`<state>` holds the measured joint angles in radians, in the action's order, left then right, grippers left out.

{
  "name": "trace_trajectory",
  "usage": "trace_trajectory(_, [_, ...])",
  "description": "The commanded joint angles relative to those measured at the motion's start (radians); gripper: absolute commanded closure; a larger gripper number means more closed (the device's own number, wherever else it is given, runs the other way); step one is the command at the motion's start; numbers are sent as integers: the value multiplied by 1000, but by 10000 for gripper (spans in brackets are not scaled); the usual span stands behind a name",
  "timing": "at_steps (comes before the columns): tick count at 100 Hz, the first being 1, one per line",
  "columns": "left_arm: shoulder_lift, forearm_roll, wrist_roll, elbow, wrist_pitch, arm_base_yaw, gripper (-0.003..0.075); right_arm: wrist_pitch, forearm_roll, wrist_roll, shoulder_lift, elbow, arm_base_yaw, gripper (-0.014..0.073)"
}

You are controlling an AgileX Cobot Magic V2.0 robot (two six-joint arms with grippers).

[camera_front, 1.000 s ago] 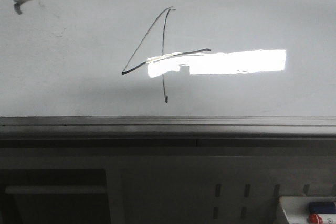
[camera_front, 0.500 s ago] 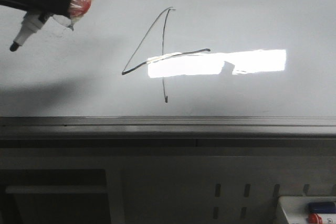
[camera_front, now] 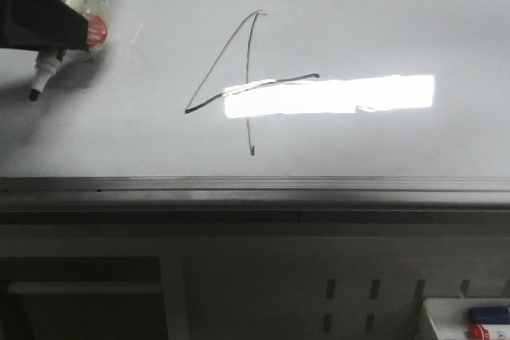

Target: Write number 4 on whiteboard

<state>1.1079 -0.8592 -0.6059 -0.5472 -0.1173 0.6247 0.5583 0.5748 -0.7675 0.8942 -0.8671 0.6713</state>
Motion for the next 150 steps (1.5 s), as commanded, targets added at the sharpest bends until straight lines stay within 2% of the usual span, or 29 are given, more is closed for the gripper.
trace_trajectory(1, [18, -63, 10, -24, -88, 8, 741, -81, 31, 1, -14, -27, -6, 650])
trace_trajectory(16, [71, -148, 10, -24, -117, 8, 741, -81, 31, 1, -14, -27, -6, 650])
trace_trajectory(53, [132, -149, 10, -33, -120, 8, 740, -74, 31, 1, -14, -27, -6, 650])
trace_trajectory(80, [132, -149, 10, -98, -21, 8, 740, -68, 49, 1, -14, -27, -6, 650])
trace_trajectory(125, [132, -149, 10, -107, -33, 8, 736, -60, 68, 1, -14, -27, -6, 650])
trace_trajectory(135, [132, -151, 10, -107, -33, 8, 650, -54, 75, 1, -14, -27, -6, 650])
trace_trajectory(150, [132, -167, 10, -107, -52, 8, 363, -53, 75, 1, -14, -27, -6, 650])
